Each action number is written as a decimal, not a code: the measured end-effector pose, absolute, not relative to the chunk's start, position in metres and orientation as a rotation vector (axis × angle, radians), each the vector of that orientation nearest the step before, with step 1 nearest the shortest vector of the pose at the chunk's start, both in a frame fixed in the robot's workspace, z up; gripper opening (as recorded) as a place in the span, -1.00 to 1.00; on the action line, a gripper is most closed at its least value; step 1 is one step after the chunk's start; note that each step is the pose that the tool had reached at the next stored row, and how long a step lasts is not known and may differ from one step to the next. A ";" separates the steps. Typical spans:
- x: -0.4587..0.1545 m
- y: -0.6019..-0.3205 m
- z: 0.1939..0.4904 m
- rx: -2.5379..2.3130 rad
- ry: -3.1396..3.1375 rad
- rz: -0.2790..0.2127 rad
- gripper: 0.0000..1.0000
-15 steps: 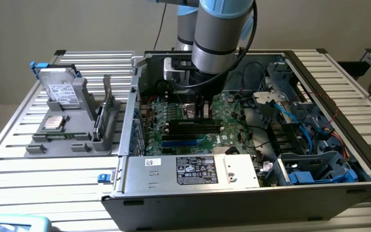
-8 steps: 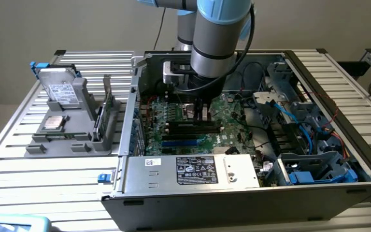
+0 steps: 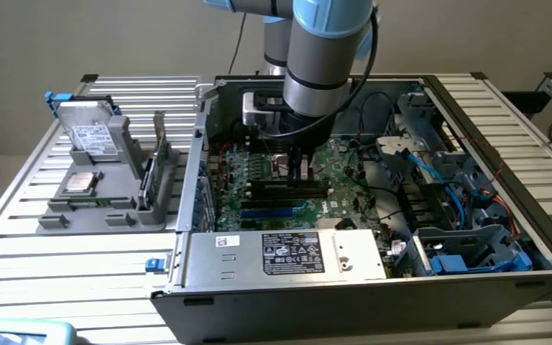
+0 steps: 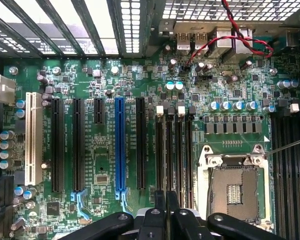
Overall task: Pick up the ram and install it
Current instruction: 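Insert the ram into the slot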
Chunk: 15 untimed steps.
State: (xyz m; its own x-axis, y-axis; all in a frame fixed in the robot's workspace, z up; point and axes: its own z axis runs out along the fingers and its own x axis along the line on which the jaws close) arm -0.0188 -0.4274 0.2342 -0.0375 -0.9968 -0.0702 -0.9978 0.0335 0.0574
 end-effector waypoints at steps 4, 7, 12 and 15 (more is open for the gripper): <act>-0.019 -0.427 0.234 -2.173 2.251 0.142 -0.73; -0.019 -0.427 0.234 -2.174 2.253 0.146 -0.73; -0.019 -0.428 0.233 -2.178 2.257 0.154 -0.73; -0.019 -0.427 0.233 -2.182 2.259 0.150 -0.73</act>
